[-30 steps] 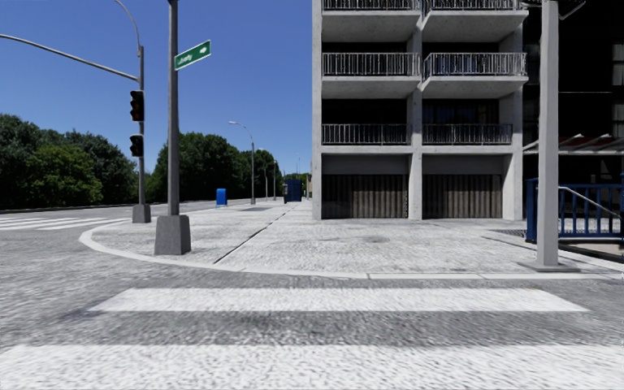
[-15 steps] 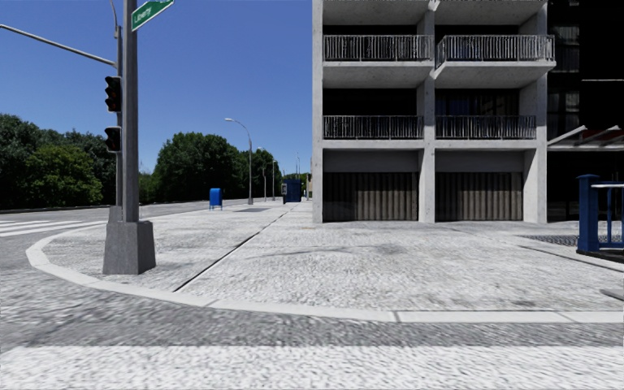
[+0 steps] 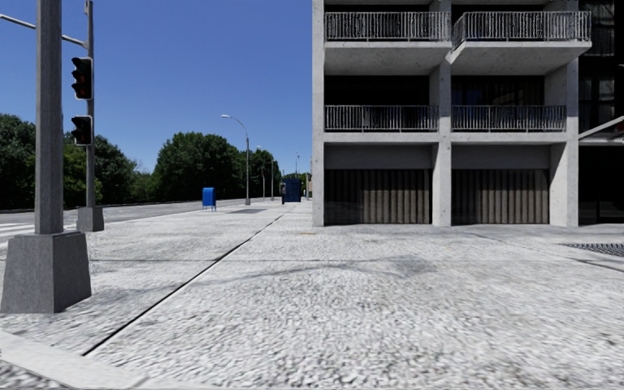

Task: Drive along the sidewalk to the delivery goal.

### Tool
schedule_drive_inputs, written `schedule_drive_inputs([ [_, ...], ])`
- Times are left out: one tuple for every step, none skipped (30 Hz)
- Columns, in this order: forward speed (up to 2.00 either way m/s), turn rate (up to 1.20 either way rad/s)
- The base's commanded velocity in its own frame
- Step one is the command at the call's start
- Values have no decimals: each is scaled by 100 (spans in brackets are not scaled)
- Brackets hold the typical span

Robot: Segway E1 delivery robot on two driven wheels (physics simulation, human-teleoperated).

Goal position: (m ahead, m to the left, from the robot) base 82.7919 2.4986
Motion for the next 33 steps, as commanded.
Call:
schedule_drive_inputs([
  [200,0],
  [200,0],
  [200,0],
  [200,0],
  [200,0],
  [200,0],
  [200,0],
  [200,0],
  [196,5],
  [196,5],
  [185,15],
  [175,18],
  [167,22],
  [155,28],
  [155,28],
  [152,30],
  [150,30],
  [150,30],
  [150,30],
  [150,30],
  [150,30],
  [150,30],
  [150,30],
  [150,30],
  [150,30],
  [150,30],
  [150,30],
  [150,30],
  [150,30],
  [150,30],
  [150,30],
  [150,30],
  [150,30],
])
